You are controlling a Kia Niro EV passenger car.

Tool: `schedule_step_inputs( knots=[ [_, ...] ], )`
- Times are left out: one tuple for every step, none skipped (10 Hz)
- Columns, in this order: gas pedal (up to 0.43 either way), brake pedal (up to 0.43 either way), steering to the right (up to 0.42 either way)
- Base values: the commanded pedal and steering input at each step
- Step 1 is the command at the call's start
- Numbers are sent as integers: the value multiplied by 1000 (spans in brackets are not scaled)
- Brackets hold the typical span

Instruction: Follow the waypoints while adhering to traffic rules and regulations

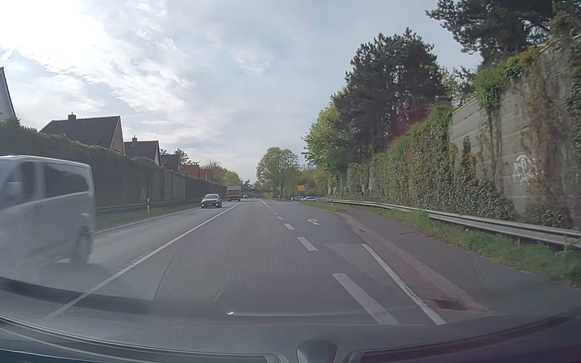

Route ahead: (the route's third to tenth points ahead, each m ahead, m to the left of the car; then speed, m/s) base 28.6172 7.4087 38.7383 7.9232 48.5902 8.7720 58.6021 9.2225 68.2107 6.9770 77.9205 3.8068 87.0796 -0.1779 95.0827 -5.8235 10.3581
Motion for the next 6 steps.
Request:
schedule_step_inputs(
  knots=[
    [0, 12, 38],
    [0, 12, 38],
    [0, 12, 37],
    [0, 12, 34],
    [0, 12, 27],
    [0, 12, 21]
  ],
)
